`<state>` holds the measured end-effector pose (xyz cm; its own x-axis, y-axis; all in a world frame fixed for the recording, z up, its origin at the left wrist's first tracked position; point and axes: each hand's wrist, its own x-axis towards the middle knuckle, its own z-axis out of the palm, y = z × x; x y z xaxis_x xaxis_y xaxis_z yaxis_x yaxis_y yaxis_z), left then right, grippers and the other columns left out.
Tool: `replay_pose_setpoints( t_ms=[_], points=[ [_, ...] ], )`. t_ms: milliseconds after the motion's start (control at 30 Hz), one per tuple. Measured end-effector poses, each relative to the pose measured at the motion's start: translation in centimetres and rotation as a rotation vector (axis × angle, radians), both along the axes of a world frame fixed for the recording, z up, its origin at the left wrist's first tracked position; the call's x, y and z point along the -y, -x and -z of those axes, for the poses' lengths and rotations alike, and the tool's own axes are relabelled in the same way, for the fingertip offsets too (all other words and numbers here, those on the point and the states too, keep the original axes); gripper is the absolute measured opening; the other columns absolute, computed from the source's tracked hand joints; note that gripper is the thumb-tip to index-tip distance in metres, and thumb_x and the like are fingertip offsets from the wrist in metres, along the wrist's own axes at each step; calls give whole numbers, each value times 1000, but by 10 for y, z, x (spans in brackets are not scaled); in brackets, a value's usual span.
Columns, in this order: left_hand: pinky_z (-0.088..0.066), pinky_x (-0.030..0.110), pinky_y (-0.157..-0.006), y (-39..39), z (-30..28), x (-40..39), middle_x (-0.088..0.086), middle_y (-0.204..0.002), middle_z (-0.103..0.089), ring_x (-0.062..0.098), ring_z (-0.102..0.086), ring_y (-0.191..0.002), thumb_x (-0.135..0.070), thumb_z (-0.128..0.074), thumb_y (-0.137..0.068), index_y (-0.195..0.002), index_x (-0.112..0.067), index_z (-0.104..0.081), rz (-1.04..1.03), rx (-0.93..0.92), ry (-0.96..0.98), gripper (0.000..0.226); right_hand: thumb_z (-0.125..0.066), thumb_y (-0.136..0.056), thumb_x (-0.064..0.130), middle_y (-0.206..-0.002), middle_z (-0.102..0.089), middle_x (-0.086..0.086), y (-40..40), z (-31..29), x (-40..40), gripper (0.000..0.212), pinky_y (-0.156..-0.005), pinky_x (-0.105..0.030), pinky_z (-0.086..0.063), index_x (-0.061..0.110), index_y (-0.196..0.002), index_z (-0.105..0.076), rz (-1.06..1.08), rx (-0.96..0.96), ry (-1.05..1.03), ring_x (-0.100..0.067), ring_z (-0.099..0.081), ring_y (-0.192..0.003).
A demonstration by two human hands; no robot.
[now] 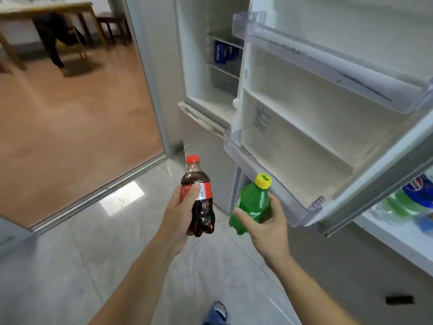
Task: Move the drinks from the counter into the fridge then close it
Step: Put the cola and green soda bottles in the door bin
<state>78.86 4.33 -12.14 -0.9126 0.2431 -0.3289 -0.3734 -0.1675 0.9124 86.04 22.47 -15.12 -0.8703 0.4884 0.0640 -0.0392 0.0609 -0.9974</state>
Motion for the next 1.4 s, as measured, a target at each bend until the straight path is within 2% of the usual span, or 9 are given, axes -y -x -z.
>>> replay_pose_setpoints(
  t_ms=[67,333,500,633,767,933,1100,1233,1400],
  points=[
    [-48,27,-48,30,-10,-3,1,-89,-73,17,-70,-70,-47,-66,-86,-115,-33,-64,34,-61,46,31,-89,-70,23,-99,-73,4,25,-6,-1,51,-80,-36,-59,26,-113,-63,39,-25,-33,-17,-71,-90],
    [-47,28,-42,155,-44,-45,-2,-98,-74,20,-71,-75,-47,-80,-65,-117,-45,-58,171,-291,160,56,-90,-69,22,-101,-69,8,114,-37,-28,52,-79,-19,-53,23,-114,-62,257,-127,-152,-11,-66,-91],
    [-54,25,-79,218,-50,-93,-17,-109,-71,7,-68,-104,-40,-82,-66,-114,-53,-57,286,-488,233,56,-89,-66,27,-102,-66,17,154,-41,-47,57,-80,-14,-50,30,-113,-56,383,-63,-252,-3,-64,-93],
    [-49,30,-94,261,-42,-131,-22,-108,-66,8,-64,-107,-46,-81,-61,-113,-52,-51,449,-673,376,60,-82,-60,43,-94,-63,28,185,-36,-58,62,-69,-4,-43,51,-106,-41,423,108,-345,11,-60,-88],
    [-40,20,-77,287,-26,-151,-10,-109,-67,17,-64,-103,-37,-84,-64,-121,-38,-50,671,-868,622,66,-79,-62,42,-77,-58,16,213,-31,-67,58,-60,-22,-41,38,-101,-36,442,386,-410,-9,-62,-72],
    [-37,24,-70,312,-3,-157,7,-110,-68,32,-64,-101,-34,-85,-66,-116,-20,-54,817,-971,821,60,-81,-66,42,-96,-66,4,241,-23,-79,63,-72,-28,-50,21,-116,-50,326,743,-480,-25,-67,-93],
    [-52,40,-86,322,4,-154,8,-122,-64,35,-63,-104,-38,-81,-73,-133,-26,-46,772,-1118,702,71,-83,-61,49,-103,-67,5,244,-19,-74,70,-82,-36,-55,25,-117,-49,301,776,-415,-20,-65,-94],
    [-52,39,-80,327,9,-149,5,-108,-68,31,-64,-97,-28,-77,-80,-123,-24,-61,652,-1229,570,46,-81,-65,52,-101,-66,7,250,-20,-68,59,-72,-27,-48,29,-113,-55,319,825,-545,-19,-65,-91],
    [-50,35,-79,323,10,-149,3,-109,-70,29,-64,-96,-27,-74,-84,-126,-23,-62,631,-1240,613,44,-83,-73,43,-110,-69,0,250,-17,-65,59,-77,-30,-51,27,-124,-57,352,853,-534,-24,-67,-98]
  ],
)
